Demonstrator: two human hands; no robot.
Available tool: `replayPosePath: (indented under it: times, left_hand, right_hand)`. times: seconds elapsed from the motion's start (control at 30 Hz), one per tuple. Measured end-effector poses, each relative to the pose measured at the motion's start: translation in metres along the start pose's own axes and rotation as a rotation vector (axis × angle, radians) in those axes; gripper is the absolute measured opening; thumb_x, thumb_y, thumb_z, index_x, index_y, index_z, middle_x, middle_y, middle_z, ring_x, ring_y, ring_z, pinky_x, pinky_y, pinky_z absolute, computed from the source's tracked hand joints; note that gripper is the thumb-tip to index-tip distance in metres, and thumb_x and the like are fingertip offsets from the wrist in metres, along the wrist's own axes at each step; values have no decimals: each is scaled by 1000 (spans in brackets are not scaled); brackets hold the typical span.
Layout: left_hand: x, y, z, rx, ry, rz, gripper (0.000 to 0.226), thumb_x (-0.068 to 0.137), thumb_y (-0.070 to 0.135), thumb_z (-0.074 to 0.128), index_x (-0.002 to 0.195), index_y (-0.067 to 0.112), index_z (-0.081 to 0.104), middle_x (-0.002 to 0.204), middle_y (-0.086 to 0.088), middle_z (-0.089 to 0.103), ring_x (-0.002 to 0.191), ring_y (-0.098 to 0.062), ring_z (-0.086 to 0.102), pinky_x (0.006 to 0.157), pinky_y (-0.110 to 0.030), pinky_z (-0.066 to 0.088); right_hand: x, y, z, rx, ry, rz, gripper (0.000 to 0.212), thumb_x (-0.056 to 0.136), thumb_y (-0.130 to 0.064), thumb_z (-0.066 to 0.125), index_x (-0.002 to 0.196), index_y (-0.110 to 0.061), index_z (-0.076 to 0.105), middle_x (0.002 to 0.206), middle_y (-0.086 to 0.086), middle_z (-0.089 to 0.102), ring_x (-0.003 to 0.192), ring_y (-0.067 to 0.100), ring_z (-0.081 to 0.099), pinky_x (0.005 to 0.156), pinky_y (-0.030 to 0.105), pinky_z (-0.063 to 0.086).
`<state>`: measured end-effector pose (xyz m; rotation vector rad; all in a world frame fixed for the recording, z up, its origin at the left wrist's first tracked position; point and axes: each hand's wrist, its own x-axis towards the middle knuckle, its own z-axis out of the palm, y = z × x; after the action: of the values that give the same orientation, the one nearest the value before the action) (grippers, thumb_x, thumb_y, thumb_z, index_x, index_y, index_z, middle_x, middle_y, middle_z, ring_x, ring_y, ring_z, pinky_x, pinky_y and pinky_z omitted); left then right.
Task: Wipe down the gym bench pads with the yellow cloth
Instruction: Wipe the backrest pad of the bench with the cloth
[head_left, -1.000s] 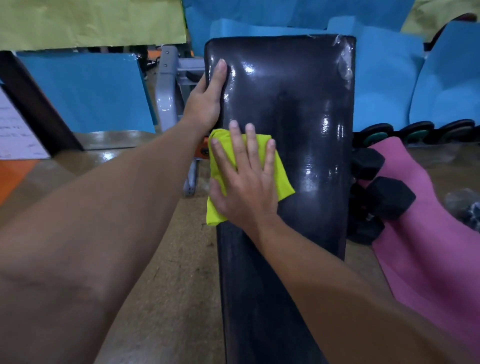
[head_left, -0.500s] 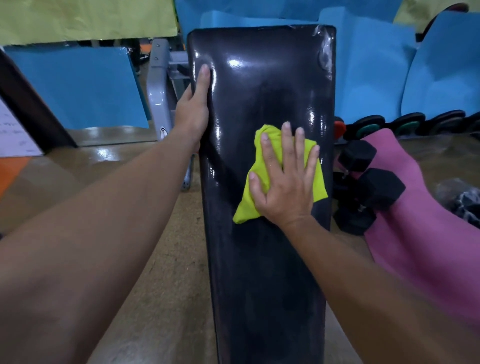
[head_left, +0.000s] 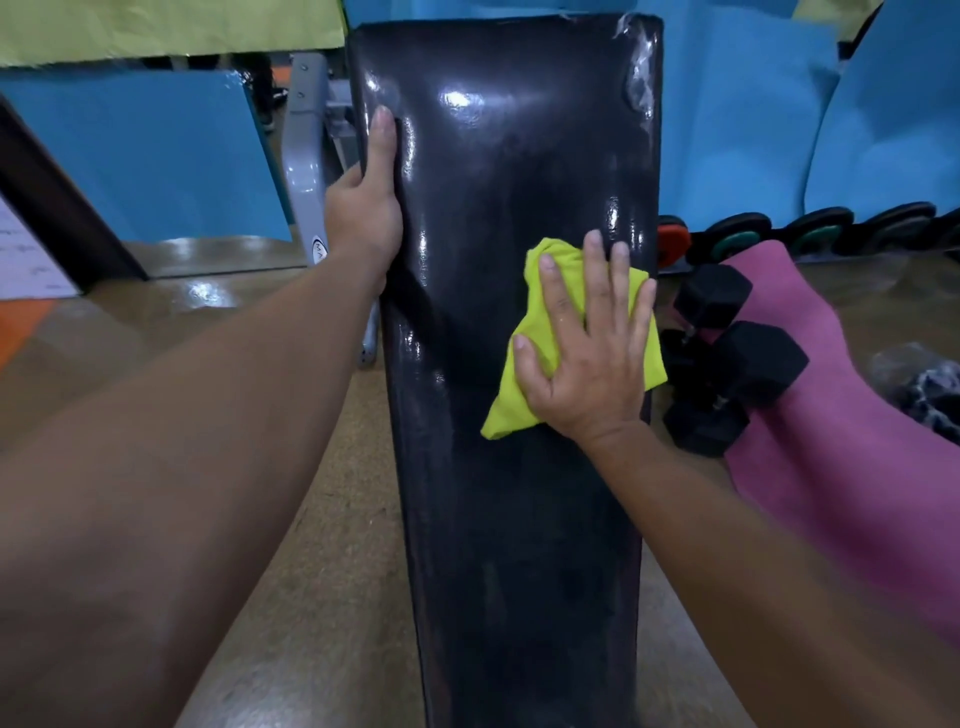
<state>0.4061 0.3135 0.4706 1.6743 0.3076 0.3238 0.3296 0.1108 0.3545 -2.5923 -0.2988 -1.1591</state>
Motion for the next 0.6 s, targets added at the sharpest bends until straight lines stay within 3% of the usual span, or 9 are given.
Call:
replayPosePath:
  times: [0.17, 0.3, 0.43, 0.6]
  left_hand:
    - [2, -5, -1, 34, 45, 16, 57, 89, 80, 57, 84, 26, 76, 94, 13, 78, 95, -7, 72, 103, -32, 56]
    - [-2, -2, 0, 97, 63, 4, 60, 90, 83, 50, 80, 27, 71, 91, 13, 73, 95, -9, 69, 104, -32, 52]
    - [-19, -7, 2, 131, 50, -45, 53, 97, 79, 42, 81, 32, 61, 86, 20, 59, 98, -14, 62, 96, -28, 42]
    - [-22, -15, 3, 106, 48, -41, 48, 98, 78, 42, 82, 36, 60, 88, 23, 57, 88, -3, 58, 92, -24, 40]
  right_hand:
    - [25, -16, 0, 30, 36, 170, 72, 96, -45, 53, 161, -19, 37, 169, 21, 21, 158, 44, 14, 123, 69, 11]
    - [12, -19, 2, 27, 14, 50, 69, 97, -46, 51, 160, -19, 39, 169, 20, 24, 158, 43, 17, 124, 69, 11]
    - [4, 5, -2, 26, -3, 29, 70, 96, -47, 53, 160, -20, 39, 169, 20, 24, 158, 41, 16, 124, 69, 13]
    - [24, -16, 1, 25, 19, 84, 71, 96, -47, 52, 161, -20, 37, 169, 21, 22, 158, 43, 16, 125, 68, 11]
